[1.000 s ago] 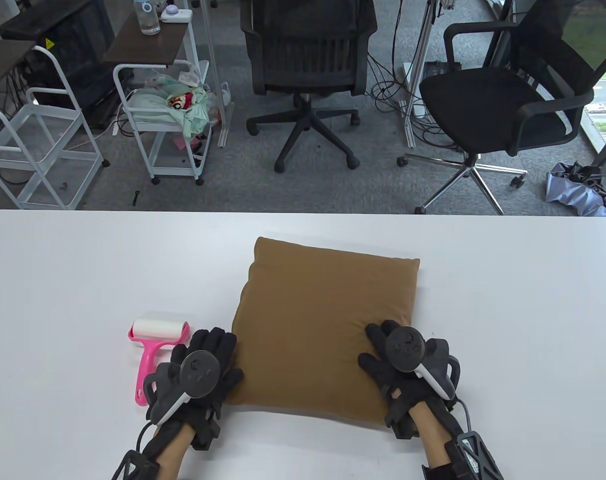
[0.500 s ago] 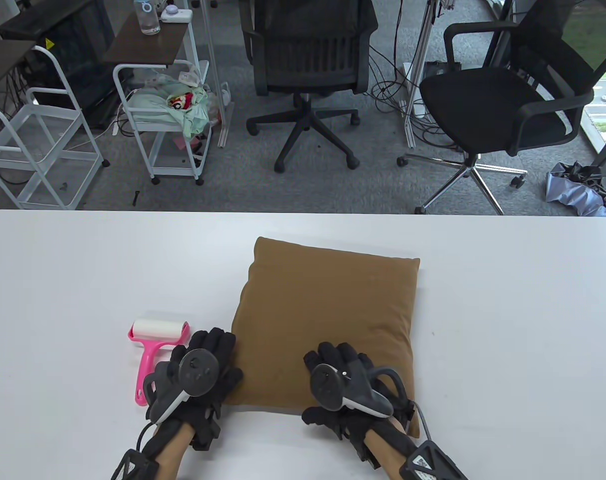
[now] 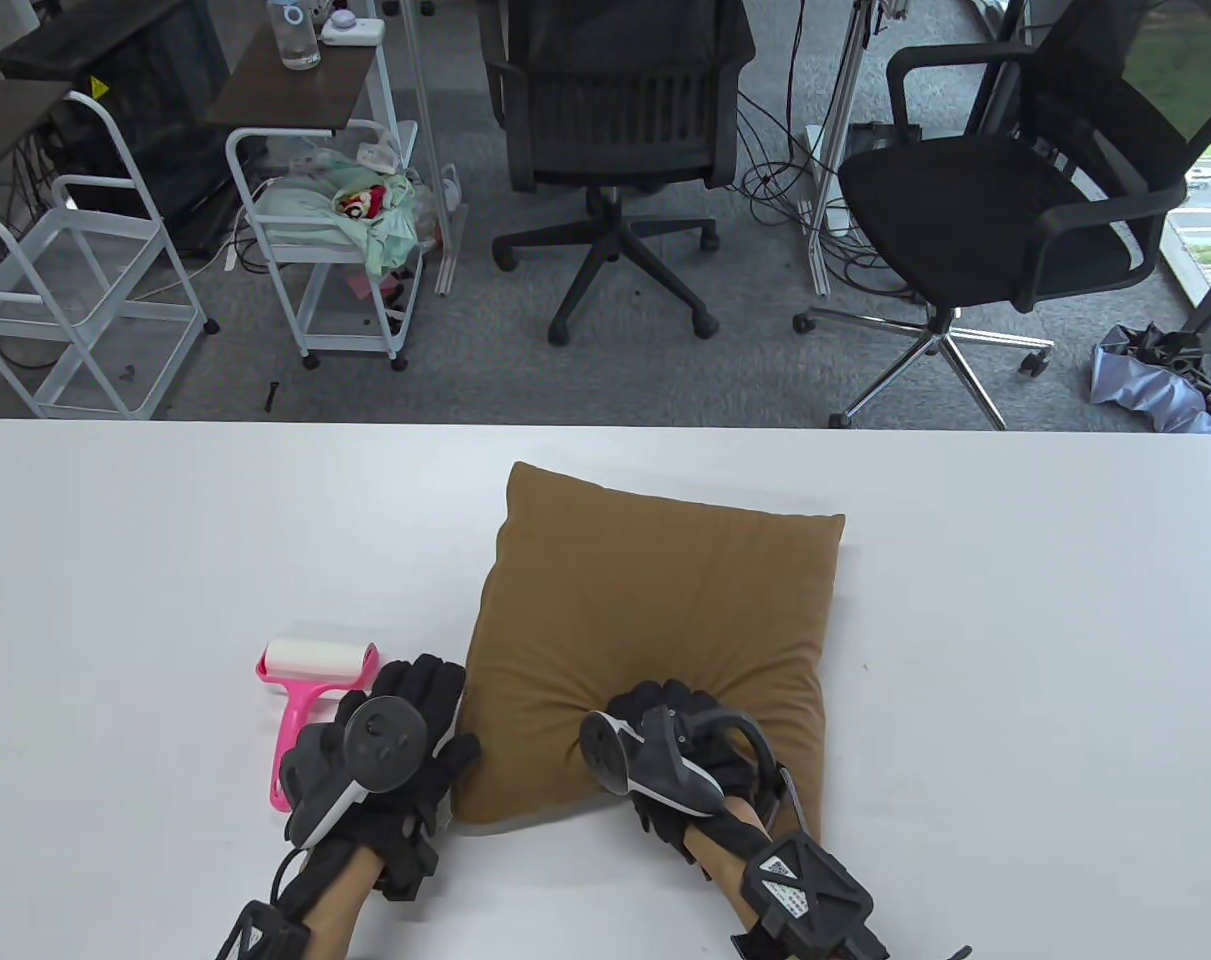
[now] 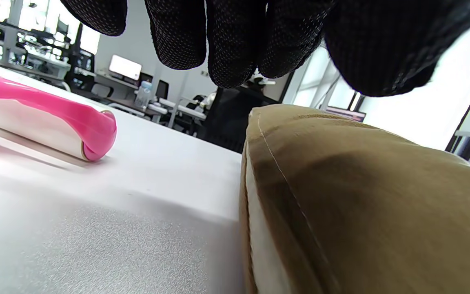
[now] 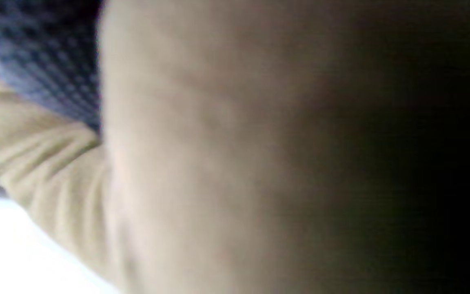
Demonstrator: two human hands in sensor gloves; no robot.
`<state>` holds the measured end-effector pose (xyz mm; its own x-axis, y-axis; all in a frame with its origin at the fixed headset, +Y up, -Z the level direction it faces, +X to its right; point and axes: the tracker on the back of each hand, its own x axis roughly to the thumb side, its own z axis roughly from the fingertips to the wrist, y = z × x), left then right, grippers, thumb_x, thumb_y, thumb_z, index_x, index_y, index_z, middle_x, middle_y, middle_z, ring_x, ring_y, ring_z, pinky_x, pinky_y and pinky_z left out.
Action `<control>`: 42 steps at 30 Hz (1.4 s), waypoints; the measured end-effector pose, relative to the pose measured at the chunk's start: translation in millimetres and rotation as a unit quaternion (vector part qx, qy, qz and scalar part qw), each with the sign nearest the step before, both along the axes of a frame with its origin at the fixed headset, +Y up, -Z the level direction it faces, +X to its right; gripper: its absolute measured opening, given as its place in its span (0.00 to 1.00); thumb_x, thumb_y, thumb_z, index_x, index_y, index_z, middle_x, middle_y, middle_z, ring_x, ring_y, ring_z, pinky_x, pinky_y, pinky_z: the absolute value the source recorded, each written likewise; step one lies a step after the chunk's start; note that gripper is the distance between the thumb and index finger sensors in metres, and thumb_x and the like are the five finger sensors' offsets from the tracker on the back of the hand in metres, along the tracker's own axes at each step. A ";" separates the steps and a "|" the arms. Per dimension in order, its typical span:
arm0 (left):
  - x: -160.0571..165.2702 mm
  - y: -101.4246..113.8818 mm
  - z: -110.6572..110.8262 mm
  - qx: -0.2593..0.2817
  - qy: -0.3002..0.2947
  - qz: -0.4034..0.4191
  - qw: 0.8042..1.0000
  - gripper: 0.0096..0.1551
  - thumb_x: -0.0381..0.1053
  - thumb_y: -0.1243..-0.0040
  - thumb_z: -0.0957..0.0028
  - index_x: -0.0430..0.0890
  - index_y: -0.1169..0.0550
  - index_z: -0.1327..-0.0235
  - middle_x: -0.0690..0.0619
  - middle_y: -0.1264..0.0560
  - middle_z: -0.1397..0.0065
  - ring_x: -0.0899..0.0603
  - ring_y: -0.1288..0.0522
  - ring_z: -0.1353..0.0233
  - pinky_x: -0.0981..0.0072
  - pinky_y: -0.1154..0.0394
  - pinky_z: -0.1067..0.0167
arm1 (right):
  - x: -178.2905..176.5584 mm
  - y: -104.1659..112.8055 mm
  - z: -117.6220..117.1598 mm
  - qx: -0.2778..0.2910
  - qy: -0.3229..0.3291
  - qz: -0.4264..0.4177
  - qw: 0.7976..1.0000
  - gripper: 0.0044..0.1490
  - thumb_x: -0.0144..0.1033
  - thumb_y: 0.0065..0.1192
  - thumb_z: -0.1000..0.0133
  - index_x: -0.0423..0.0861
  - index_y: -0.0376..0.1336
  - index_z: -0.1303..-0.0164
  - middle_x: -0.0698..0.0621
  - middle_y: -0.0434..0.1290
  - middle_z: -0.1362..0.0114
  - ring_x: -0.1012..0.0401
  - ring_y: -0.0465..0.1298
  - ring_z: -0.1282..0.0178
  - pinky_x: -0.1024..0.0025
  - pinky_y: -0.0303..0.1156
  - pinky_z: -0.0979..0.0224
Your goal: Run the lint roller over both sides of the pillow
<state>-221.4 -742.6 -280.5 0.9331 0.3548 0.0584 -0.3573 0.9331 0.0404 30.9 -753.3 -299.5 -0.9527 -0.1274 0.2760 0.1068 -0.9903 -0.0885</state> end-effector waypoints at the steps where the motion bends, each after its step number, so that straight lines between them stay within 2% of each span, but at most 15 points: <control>1: -0.3 0.3 0.1 0.001 0.001 0.001 1.000 0.44 0.66 0.38 0.64 0.60 0.33 0.29 0.56 0.35 0.17 0.40 0.39 0.15 0.33 0.43 0.25 | 2.8 4.6 1.1 0.012 0.004 -0.006 1.000 0.29 0.49 0.81 0.61 0.64 0.64 0.53 0.65 0.78 0.51 0.62 0.80 0.55 0.58 0.81 0.46; 6: 1.3 2.3 1.5 0.012 -0.005 0.003 1.000 0.44 0.66 0.38 0.64 0.60 0.33 0.29 0.56 0.34 0.17 0.40 0.38 0.15 0.33 0.43 0.25 | 33.3 32.3 6.4 0.085 0.012 0.009 0.996 0.25 0.47 0.83 0.61 0.64 0.67 0.58 0.64 0.79 0.56 0.63 0.81 0.59 0.59 0.83 0.50; 12: 11.1 0.1 0.7 0.009 -0.024 -0.009 1.000 0.44 0.66 0.38 0.64 0.60 0.33 0.29 0.56 0.35 0.17 0.40 0.38 0.15 0.33 0.43 0.25 | 99.1 68.0 -2.5 0.137 -0.044 0.009 0.990 0.26 0.46 0.84 0.60 0.65 0.67 0.57 0.64 0.79 0.54 0.63 0.81 0.57 0.58 0.82 0.47; 15: 15.6 -1.7 0.3 0.006 -0.032 -0.017 0.999 0.44 0.66 0.38 0.64 0.60 0.33 0.28 0.56 0.35 0.17 0.40 0.39 0.15 0.33 0.43 0.25 | 134.3 83.8 -9.1 0.182 -0.076 0.021 0.980 0.25 0.46 0.84 0.61 0.66 0.67 0.58 0.65 0.79 0.54 0.63 0.81 0.56 0.58 0.82 0.46; 22: 19.7 -3.2 1.1 0.006 -0.041 -0.023 0.999 0.44 0.65 0.38 0.64 0.60 0.33 0.28 0.56 0.35 0.17 0.40 0.38 0.15 0.33 0.43 0.25 | 184.7 98.1 -32.2 0.224 -0.117 0.068 0.965 0.25 0.47 0.84 0.61 0.66 0.67 0.58 0.65 0.79 0.54 0.63 0.81 0.55 0.58 0.82 0.44; 27: 20.7 -3.9 1.4 0.005 -0.044 -0.026 0.999 0.44 0.65 0.38 0.64 0.60 0.33 0.29 0.56 0.35 0.17 0.40 0.39 0.15 0.33 0.43 0.25 | 205.9 87.4 -49.9 0.213 -0.134 0.090 0.964 0.26 0.47 0.84 0.62 0.67 0.67 0.59 0.66 0.79 0.54 0.63 0.81 0.54 0.57 0.81 0.43; 30: 22.2 -6.0 0.7 0.000 -0.048 -0.028 0.998 0.44 0.65 0.38 0.64 0.60 0.33 0.29 0.56 0.35 0.17 0.40 0.39 0.15 0.33 0.43 0.25 | 220.8 63.8 -63.0 0.180 -0.154 0.109 0.965 0.26 0.47 0.84 0.63 0.67 0.66 0.59 0.66 0.78 0.53 0.64 0.81 0.52 0.57 0.81 0.41; 32: 23.5 -7.8 0.3 -0.004 -0.050 -0.031 0.998 0.44 0.65 0.38 0.64 0.60 0.33 0.28 0.56 0.35 0.17 0.41 0.39 0.15 0.33 0.43 0.25 | 230.8 44.1 -69.5 0.141 -0.171 0.121 0.968 0.28 0.48 0.84 0.63 0.68 0.66 0.58 0.67 0.78 0.51 0.64 0.81 0.50 0.57 0.80 0.38; 35: 25.6 -9.7 0.2 -0.007 -0.054 -0.033 0.998 0.44 0.65 0.38 0.64 0.60 0.33 0.28 0.56 0.35 0.17 0.40 0.39 0.15 0.33 0.43 0.25 | 251.8 3.8 -74.8 0.042 -0.211 0.152 0.965 0.32 0.51 0.80 0.65 0.70 0.63 0.53 0.69 0.76 0.44 0.63 0.80 0.42 0.57 0.78 0.32; 36: 26.0 -10.0 0.3 -0.008 -0.055 -0.033 0.998 0.44 0.65 0.38 0.64 0.60 0.33 0.28 0.56 0.35 0.16 0.40 0.39 0.15 0.33 0.43 0.25 | 254.8 -0.6 -73.8 0.026 -0.214 0.133 0.967 0.33 0.51 0.79 0.64 0.70 0.62 0.51 0.68 0.75 0.42 0.63 0.79 0.40 0.57 0.77 0.31; 37: 26.8 -10.1 0.5 -0.009 -0.056 -0.033 0.998 0.44 0.65 0.38 0.64 0.60 0.33 0.28 0.56 0.35 0.16 0.40 0.39 0.15 0.33 0.43 0.25 | 256.9 -3.2 -71.1 0.033 -0.222 0.095 0.970 0.34 0.49 0.79 0.64 0.69 0.61 0.50 0.67 0.74 0.40 0.61 0.77 0.39 0.55 0.75 0.29; 42: 31.0 -10.7 0.1 -0.007 -0.062 -0.034 0.997 0.44 0.65 0.38 0.64 0.60 0.34 0.28 0.56 0.35 0.16 0.40 0.39 0.15 0.33 0.43 0.25 | 259.4 1.1 -62.8 -0.001 -0.214 0.104 0.971 0.42 0.53 0.76 0.63 0.69 0.56 0.40 0.67 0.69 0.30 0.61 0.73 0.29 0.53 0.71 0.23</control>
